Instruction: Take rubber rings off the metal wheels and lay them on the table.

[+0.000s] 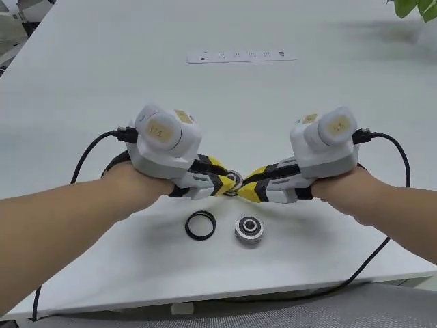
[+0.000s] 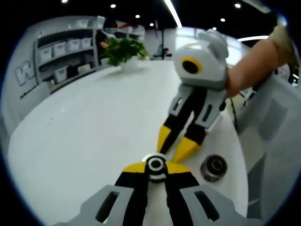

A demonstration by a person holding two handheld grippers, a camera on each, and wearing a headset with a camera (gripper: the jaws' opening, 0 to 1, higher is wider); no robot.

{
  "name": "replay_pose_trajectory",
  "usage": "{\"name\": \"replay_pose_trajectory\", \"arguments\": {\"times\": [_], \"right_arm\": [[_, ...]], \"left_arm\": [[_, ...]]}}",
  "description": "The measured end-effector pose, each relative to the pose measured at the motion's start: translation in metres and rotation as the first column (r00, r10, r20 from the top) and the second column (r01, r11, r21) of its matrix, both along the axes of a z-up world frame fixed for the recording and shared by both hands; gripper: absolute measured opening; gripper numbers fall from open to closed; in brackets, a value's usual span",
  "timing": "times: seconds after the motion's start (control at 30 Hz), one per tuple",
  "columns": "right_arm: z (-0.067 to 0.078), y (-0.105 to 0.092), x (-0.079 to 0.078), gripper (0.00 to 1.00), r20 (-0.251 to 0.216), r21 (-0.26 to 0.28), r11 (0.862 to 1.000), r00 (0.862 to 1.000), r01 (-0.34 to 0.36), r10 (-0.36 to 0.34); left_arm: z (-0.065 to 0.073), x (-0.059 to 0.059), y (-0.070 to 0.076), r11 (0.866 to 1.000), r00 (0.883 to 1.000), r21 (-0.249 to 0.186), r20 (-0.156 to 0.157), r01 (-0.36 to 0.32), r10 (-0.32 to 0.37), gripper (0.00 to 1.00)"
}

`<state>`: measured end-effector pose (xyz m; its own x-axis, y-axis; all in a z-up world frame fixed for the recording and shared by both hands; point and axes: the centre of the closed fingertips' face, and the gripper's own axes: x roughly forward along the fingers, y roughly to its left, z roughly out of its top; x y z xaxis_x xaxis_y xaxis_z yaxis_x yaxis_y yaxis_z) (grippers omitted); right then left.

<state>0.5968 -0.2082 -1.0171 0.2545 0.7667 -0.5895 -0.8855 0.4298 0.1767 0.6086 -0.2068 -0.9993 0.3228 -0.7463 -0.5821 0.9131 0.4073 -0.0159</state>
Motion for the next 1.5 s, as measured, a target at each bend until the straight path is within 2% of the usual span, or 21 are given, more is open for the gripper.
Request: {"name": "replay_pose_trajectory", "arguments": {"times": [0.07,0.2,0.43,0.47,0.5,0.57,0.83,0.97,1.03,1.13,1.5], "right_arm": [[0.001,0.000,0.001,0.10,-0.002,0.009,1.000,1.000,0.008,-0.008],[0.000,-0.004,0.001,0.01,-0.021,0.020,0.999,0.999,0.036,-0.036],[0.001,-0.005,0.003,0.00,-0.072,0.050,0.995,0.994,0.091,-0.087],[0.001,-0.005,0.002,0.00,-0.097,0.062,0.992,0.990,0.106,-0.100],[0.001,-0.005,0.004,0.00,-0.092,0.065,0.992,0.991,0.107,-0.101],[0.001,-0.006,0.004,0.00,-0.111,0.076,0.990,0.987,0.121,-0.112],[0.002,-0.009,0.008,0.00,-0.183,0.131,0.973,0.969,0.190,-0.165],[0.007,-0.010,0.011,0.00,-0.219,0.172,0.957,0.956,0.233,-0.194],[0.012,-0.008,0.013,0.00,-0.239,0.204,0.945,0.949,0.256,-0.205],[0.011,-0.008,0.011,0.00,-0.236,0.194,0.948,0.950,0.251,-0.203],[0.016,-0.005,0.010,0.00,-0.282,0.227,0.931,0.934,0.286,-0.218]], "left_arm": [[0.000,0.001,0.000,1.000,1.000,-0.001,0.000,-0.001,0.001,0.14],[0.000,0.001,0.000,1.000,1.000,-0.007,-0.005,-0.010,0.010,0.14],[-0.001,0.001,0.001,1.000,1.000,-0.012,0.001,-0.015,0.015,0.14],[-0.001,0.001,0.001,1.000,1.000,-0.012,0.002,-0.016,0.016,0.14],[-0.001,0.001,0.001,1.000,1.000,-0.012,0.001,-0.016,0.016,0.14],[-0.001,0.002,0.001,1.000,1.000,-0.009,0.003,-0.015,0.015,0.14],[-0.002,0.002,0.001,1.000,1.000,-0.005,0.000,-0.019,0.019,0.13],[-0.002,0.002,0.001,1.000,1.000,-0.010,-0.015,-0.028,0.028,0.13],[-0.001,0.001,0.001,1.000,1.000,-0.007,-0.015,-0.026,0.026,0.13],[-0.002,0.000,0.001,1.000,1.000,0.001,-0.010,-0.022,0.022,0.13],[-0.001,0.000,0.002,1.000,1.000,0.019,-0.001,-0.019,0.019,0.13]]}}
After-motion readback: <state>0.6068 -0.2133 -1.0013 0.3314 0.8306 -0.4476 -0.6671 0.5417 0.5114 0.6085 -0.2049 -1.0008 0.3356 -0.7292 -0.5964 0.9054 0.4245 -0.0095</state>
